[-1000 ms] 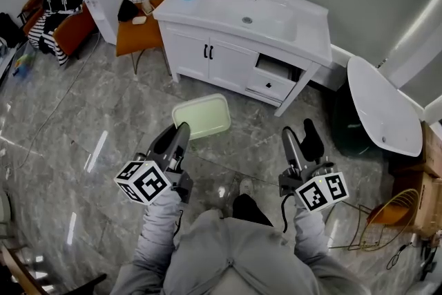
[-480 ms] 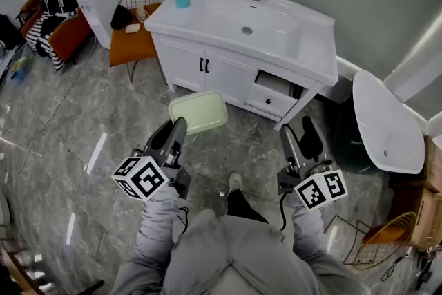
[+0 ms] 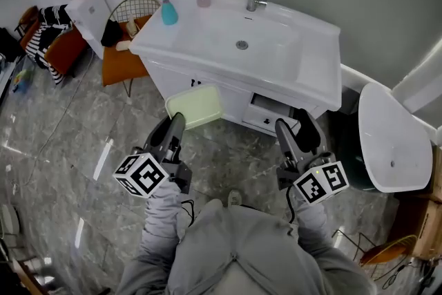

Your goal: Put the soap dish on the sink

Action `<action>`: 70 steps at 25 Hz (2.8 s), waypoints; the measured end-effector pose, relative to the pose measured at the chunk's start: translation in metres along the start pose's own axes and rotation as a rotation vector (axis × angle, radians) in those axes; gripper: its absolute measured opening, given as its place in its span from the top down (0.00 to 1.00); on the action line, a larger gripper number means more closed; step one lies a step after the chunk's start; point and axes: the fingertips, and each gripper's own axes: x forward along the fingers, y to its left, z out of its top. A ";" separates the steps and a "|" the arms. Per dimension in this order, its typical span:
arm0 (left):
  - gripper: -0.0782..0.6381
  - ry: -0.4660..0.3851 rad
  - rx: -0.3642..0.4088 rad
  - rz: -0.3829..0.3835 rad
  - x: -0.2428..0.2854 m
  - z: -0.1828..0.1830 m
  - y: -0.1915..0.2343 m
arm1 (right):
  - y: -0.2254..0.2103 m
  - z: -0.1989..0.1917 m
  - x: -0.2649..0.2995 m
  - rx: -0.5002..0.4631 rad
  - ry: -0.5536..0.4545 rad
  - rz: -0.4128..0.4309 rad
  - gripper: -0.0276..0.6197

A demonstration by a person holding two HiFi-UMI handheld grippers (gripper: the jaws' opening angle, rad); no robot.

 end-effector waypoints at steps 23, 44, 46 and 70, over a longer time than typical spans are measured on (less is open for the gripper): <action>0.71 0.127 0.012 -0.068 0.265 0.054 0.103 | -0.116 -0.008 0.200 0.003 0.021 -0.127 0.49; 0.71 0.361 0.052 -0.058 0.522 0.043 0.215 | -0.216 -0.006 0.292 -0.007 0.043 -0.410 0.49; 0.71 0.380 0.075 -0.040 0.540 0.039 0.222 | -0.224 -0.007 0.291 -0.007 0.045 -0.437 0.49; 0.71 0.558 0.189 0.075 0.658 -0.004 0.280 | -0.262 -0.011 0.266 0.000 0.056 -0.610 0.49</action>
